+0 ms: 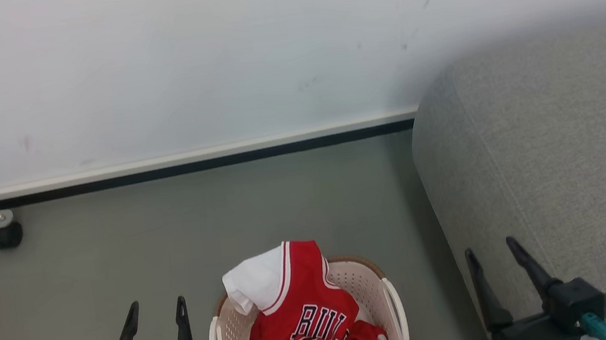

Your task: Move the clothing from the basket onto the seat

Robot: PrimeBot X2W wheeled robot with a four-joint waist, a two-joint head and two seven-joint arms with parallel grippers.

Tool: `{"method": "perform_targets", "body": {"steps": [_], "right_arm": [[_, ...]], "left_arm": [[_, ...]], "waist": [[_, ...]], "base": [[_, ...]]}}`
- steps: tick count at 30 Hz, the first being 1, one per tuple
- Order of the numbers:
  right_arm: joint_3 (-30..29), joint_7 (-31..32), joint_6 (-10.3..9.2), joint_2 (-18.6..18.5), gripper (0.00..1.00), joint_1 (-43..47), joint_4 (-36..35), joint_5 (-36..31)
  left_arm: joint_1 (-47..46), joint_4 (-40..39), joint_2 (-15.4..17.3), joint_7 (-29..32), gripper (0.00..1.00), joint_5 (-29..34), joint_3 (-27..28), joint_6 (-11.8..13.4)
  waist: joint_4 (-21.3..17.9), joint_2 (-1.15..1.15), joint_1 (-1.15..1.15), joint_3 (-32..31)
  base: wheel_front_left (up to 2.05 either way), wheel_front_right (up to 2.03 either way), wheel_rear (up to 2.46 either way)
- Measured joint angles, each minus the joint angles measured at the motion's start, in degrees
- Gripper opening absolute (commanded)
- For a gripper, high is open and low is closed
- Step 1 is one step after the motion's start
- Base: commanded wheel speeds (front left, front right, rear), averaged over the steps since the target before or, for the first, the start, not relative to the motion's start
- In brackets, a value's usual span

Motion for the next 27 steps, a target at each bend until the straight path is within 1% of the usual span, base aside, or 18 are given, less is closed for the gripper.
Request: {"method": "perform_targets", "body": {"steps": [10, 13, 17, 21, 27], "right_arm": [[-1.9, 0.0, -0.01, -1.5, 1.00, -2.4, -3.1, -0.8], [-2.1, 0.0, -0.01, -2.2, 1.00, -3.4, -4.3, -1.8], [-2.8, -0.1, -0.01, -2.7, 1.00, -4.6, -6.5, -2.7], [-4.0, -0.1, -0.02, -3.9, 1.00, -5.8, -8.5, -3.1], [-4.4, -0.1, -0.02, -3.9, 1.00, -8.0, -11.2, -3.5]], "left_arm": [[-3.8, 2.3, 0.2, 0.0, 1.00, 2.0, -2.7, -1.0], [-5.7, 4.2, -0.2, 0.0, 1.00, 2.7, -4.3, -1.6], [-9.1, 6.7, -0.6, 0.6, 1.00, 4.4, -6.3, -1.6], [-12.9, 9.8, -1.1, 1.7, 1.00, 6.4, -8.6, -2.5], [-18.1, 14.4, -1.7, 3.5, 1.00, 8.5, -11.0, -3.0]], "waist": [[-0.6, 0.00, 0.02, 6.3], [-1.0, 0.00, 0.02, 8.5], [-1.8, 0.00, 0.02, 11.6], [-2.8, 0.01, 0.02, 14.7], [-4.4, 0.01, 0.02, 19.4]], "base": [[0.00, 0.00, 0.00], [0.00, 0.00, 0.00], [0.00, 0.00, 0.00], [0.00, 0.00, 0.00], [0.00, 0.00, 0.00]]}}
